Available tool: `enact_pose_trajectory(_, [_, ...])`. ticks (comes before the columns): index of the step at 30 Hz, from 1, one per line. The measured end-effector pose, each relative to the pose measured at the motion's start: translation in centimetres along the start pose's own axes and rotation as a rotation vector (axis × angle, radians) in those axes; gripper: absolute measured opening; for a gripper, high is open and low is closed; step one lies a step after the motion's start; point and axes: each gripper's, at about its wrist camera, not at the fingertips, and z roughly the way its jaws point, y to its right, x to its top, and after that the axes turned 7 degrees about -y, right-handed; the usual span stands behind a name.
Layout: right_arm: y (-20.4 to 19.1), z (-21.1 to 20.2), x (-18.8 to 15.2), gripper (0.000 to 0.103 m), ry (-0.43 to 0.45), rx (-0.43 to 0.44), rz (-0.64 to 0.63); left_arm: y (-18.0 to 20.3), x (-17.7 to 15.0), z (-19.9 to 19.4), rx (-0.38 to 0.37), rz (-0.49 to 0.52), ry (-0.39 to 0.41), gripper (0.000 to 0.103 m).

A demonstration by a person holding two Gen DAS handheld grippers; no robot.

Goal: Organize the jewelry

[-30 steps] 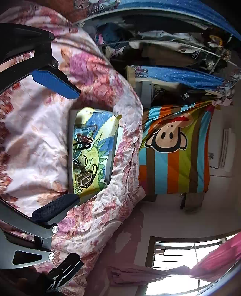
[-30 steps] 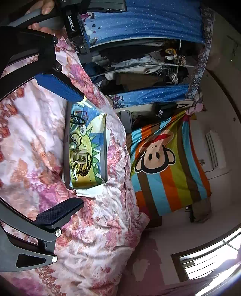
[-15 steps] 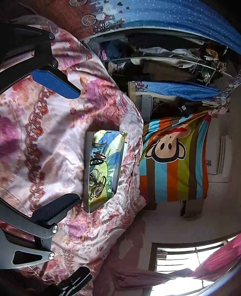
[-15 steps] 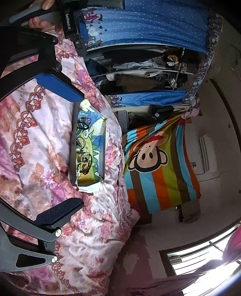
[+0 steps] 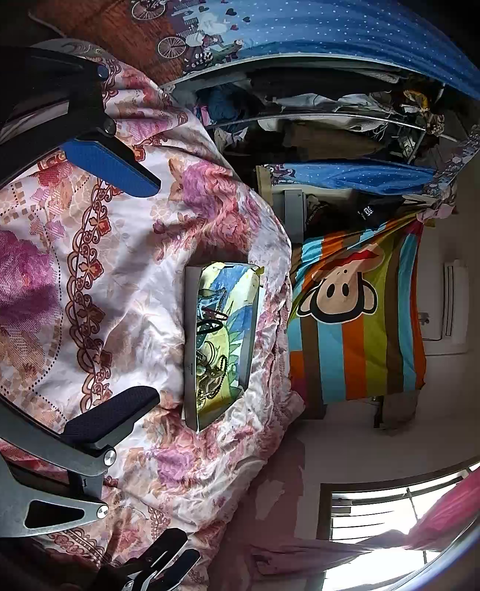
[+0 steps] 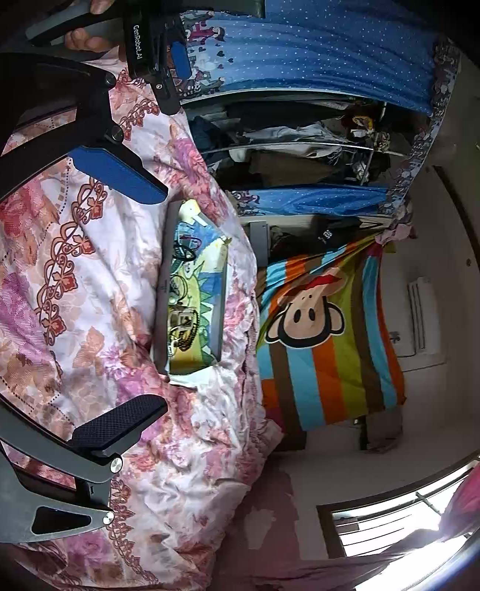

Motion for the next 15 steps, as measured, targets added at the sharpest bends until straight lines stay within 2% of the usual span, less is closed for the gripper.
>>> enact_pose_trajectory(15, [1.1,1.5,-0.6,0.101,-0.054,-0.008,0.039,0.3,-0.1,0.2,0.008,0.011,-0.013,0.103])
